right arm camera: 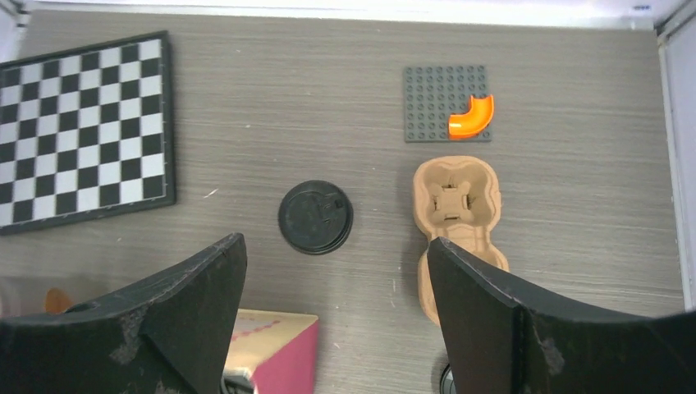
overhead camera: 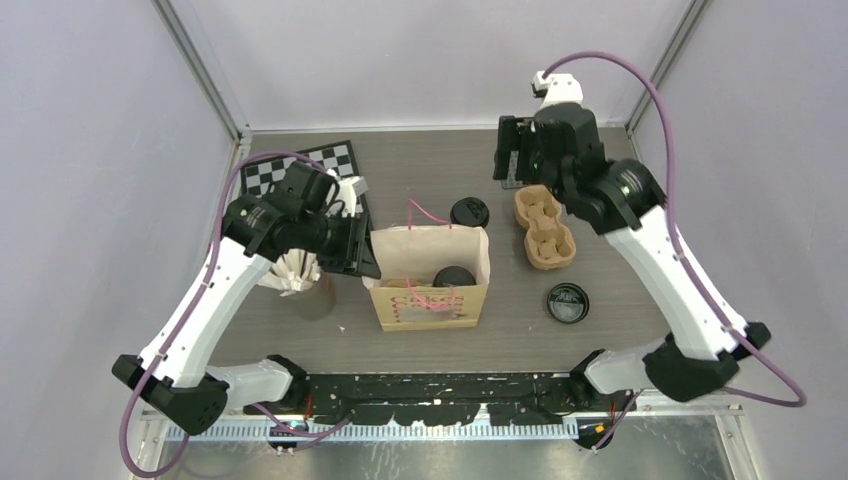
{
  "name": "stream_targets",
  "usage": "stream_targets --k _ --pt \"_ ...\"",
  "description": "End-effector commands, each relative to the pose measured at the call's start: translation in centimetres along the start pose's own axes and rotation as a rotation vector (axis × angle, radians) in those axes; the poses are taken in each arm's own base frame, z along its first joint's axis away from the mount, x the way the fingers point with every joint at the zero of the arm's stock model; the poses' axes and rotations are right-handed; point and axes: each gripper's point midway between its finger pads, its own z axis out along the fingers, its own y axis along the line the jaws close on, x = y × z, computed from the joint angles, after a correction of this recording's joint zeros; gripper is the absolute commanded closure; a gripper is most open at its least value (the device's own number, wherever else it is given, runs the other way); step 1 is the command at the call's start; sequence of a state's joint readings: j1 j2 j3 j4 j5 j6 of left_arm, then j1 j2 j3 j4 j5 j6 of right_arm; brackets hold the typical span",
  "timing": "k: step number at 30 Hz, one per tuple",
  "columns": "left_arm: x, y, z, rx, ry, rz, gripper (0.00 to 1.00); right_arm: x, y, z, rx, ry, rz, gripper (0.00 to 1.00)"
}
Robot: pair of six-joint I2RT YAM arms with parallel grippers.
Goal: Pack the takeout coffee
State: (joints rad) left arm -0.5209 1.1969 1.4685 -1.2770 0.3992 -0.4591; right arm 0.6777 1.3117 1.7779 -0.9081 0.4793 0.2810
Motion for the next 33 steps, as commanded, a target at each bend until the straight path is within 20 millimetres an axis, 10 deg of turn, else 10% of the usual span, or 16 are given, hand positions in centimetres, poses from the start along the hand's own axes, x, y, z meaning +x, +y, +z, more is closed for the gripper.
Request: stream_targets --k 1,9,14,33 --pt "-0.9 -0.4 -1.3 -0.001 -0.057 0.038 0.56 2.1 0.1 3.8 -0.03 0.171 0.044 0.13" --pt "-0.7 0.6 -2.6 -0.061 -0.114 0.059 0.37 8.9 2.7 10.6 -0.094 0.535 -0.04 0.09" --pt "-1.0 0.7 -3.4 -0.077 -0.155 0.07 0.02 12.6 2.9 13.2 -0.085 0.65 -0.091 0.09" --pt "-0.9 1.4 -3.2 -0.103 -0.167 0.066 0.0 18.5 3.8 16.9 -0.095 0.758 -0.239 0.09"
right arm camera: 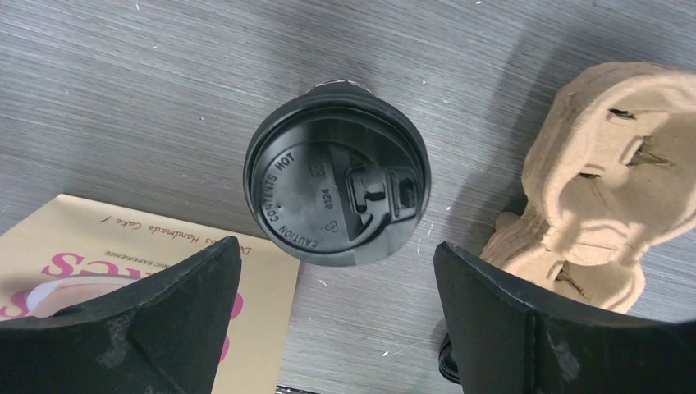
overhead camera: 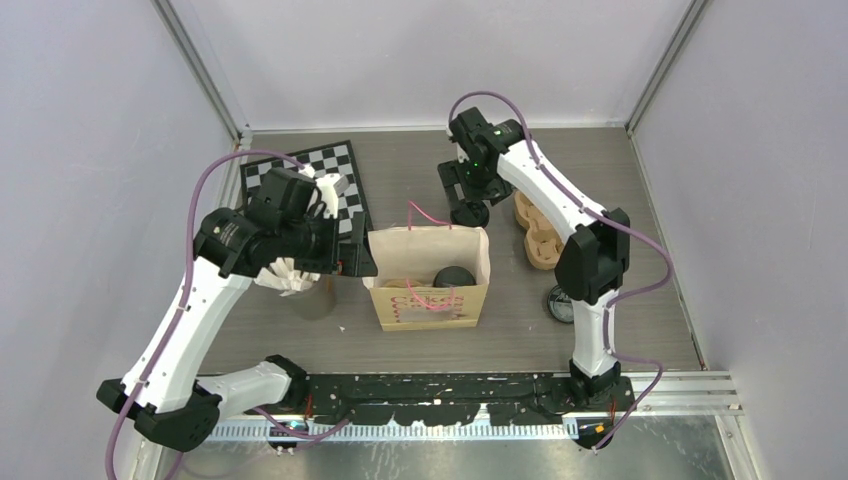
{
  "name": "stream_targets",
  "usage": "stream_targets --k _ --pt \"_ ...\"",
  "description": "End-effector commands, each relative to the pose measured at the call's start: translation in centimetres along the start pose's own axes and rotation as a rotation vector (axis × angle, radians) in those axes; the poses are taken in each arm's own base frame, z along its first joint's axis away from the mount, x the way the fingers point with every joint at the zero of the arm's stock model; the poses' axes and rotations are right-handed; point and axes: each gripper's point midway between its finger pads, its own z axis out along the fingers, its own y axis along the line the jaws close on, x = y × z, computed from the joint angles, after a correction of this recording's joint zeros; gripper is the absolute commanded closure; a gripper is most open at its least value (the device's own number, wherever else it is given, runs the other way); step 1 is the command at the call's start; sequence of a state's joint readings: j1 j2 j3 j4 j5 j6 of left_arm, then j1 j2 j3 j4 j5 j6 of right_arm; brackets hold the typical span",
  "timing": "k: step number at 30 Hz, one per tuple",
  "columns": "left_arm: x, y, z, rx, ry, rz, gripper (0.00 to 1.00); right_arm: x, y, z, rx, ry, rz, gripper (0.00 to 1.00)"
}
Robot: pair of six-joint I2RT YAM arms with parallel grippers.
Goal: Pack the takeout coffee
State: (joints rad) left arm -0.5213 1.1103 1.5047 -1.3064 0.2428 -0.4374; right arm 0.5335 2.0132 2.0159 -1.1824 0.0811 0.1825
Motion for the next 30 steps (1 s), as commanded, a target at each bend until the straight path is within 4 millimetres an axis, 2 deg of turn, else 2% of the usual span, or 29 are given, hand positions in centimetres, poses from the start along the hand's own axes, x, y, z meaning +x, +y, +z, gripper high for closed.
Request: stream_targets --k 1,10,16,20,30 --pt "-0.4 0.0 -0.3 0.005 -0.026 0.018 0.0 -1.0 0.6 0.9 0.014 -0.028 -0.046 0.09" --pt "-0.2 0.4 -0.3 -0.008 -0.022 0.035 0.0 -0.9 0.3 2.5 0.041 -0.005 -0.061 0.1" --pt "-0.4 0.3 -0.1 -0.009 -0.021 0.035 0.0 -1.3 0.3 2.4 0.044 -0.015 -0.068 0.14" --pt "-0.5 0.3 0.1 -0.007 -0.019 0.035 0.0 -1.8 0.5 1.6 0.034 -0.037 -0.068 0.1" --pt "-0.7 0.1 0.2 0.0 -0.016 0.041 0.0 -1.5 0.4 2.7 0.037 -0.021 -0.079 0.11"
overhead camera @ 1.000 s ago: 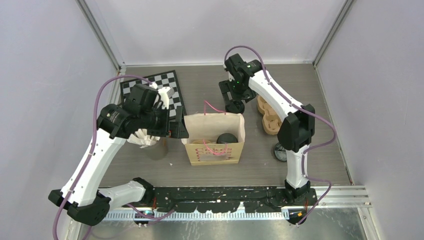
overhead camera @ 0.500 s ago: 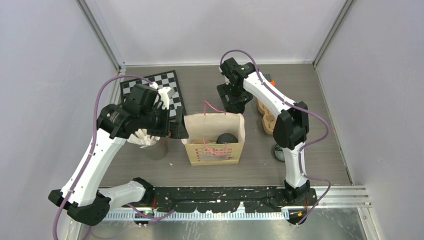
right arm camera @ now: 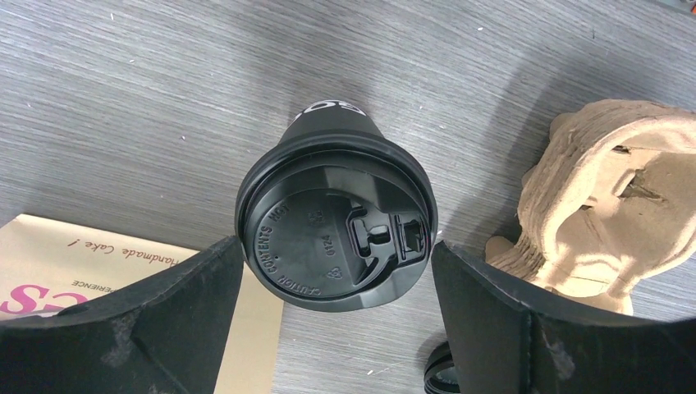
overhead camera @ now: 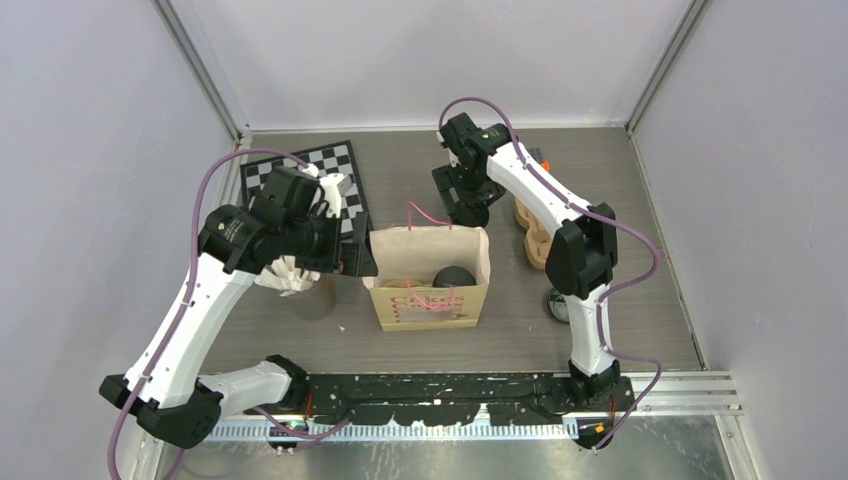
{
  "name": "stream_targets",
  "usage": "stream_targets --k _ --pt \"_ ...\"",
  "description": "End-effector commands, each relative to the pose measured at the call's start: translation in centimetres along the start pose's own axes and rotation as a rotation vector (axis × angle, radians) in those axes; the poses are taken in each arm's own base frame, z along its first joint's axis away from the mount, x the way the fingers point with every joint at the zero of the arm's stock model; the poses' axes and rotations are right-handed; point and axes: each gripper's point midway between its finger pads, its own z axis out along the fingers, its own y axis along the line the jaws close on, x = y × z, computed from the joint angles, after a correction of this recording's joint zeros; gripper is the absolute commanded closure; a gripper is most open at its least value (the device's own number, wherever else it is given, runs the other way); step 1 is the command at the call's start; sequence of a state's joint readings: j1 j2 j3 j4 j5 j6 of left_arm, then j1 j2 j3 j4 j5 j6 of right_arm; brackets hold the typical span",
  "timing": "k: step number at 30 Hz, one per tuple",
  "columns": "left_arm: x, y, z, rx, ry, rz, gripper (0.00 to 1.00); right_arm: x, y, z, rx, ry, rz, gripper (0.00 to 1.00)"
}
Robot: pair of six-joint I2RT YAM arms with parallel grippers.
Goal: Pack the takeout coffee
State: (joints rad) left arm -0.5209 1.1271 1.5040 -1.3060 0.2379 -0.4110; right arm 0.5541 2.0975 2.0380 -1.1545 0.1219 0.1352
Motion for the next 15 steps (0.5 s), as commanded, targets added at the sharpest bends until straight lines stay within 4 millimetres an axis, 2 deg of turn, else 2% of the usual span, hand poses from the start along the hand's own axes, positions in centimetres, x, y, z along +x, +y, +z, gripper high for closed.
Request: stream_targets --k 1,15 --pt "-0.58 -0.19 -0.28 0.013 -0.028 0.02 0.0 -1.29 -0.03 -0.33 0.0 -0.045 -0.009 0.11" --pt "-1.04 0.12 -0.89 -0.009 -0.055 0.045 0.0 -0.82 -0.18 0.36 -0.004 -0.028 0.001 0.12"
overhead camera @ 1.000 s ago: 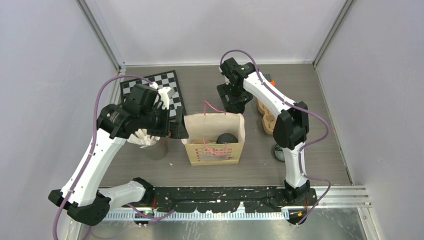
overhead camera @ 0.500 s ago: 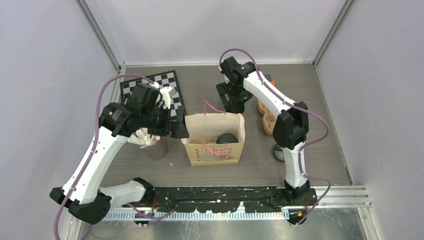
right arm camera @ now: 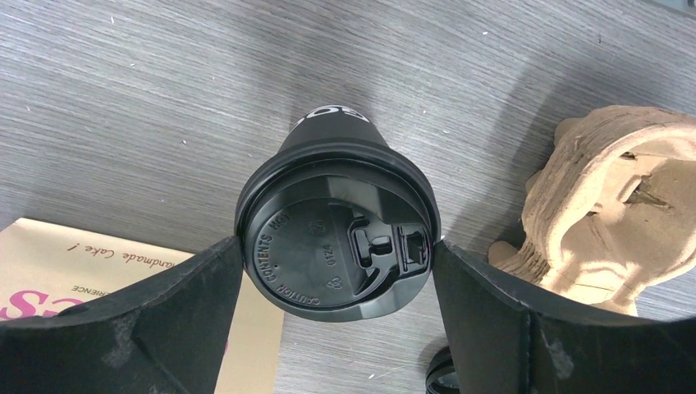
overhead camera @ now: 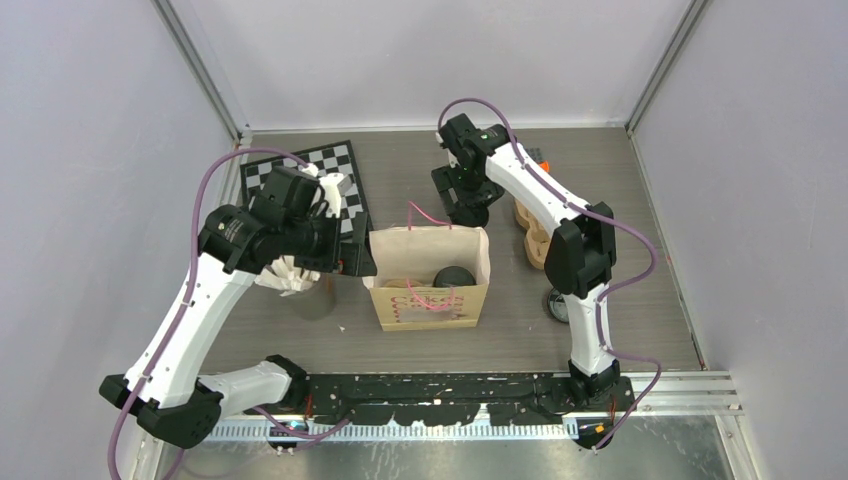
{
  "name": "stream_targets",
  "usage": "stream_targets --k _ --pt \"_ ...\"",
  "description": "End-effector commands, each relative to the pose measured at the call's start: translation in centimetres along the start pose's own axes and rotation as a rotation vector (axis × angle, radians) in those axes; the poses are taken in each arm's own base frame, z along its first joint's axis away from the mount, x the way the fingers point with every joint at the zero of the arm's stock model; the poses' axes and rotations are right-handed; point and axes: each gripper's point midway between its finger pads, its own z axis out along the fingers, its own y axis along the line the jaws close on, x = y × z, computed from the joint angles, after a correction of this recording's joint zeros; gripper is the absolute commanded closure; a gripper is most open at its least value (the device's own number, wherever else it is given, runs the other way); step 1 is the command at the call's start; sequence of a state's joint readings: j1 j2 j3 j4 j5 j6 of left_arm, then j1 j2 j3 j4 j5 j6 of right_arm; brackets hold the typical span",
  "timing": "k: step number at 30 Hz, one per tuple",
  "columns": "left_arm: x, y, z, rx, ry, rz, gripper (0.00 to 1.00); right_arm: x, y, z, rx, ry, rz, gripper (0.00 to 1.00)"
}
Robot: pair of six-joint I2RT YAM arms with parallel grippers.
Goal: Pack the takeout coffee
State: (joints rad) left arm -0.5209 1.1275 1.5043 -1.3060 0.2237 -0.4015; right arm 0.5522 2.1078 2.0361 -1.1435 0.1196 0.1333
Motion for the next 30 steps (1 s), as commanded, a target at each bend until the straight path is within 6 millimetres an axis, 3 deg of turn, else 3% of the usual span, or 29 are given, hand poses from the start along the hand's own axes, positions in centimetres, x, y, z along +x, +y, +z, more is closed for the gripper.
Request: stream_targets --k 1,6,14,30 --pt "-1.0 -0.1 -0.9 0.004 -0.049 0.037 0.0 -0.7 -0.2 -0.1 -0.003 -0.028 0.002 0.13" --pt "-1.1 0.0 -1.2 -0.007 -0.055 0.047 0.0 -0.3 -1.1 -0.7 0.017 -0.029 0.008 0.21" --pt "-2.0 1.8 -2.5 -0.119 -0.148 0.033 0.0 0.6 -4.1 -2.1 0.064 -0.038 0.077 0.21" --pt "-1.8 1.3 -2.6 -0.082 -0.156 0.038 0.04 1.5 -5.0 -2.2 0.08 -0.023 0.103 0.2"
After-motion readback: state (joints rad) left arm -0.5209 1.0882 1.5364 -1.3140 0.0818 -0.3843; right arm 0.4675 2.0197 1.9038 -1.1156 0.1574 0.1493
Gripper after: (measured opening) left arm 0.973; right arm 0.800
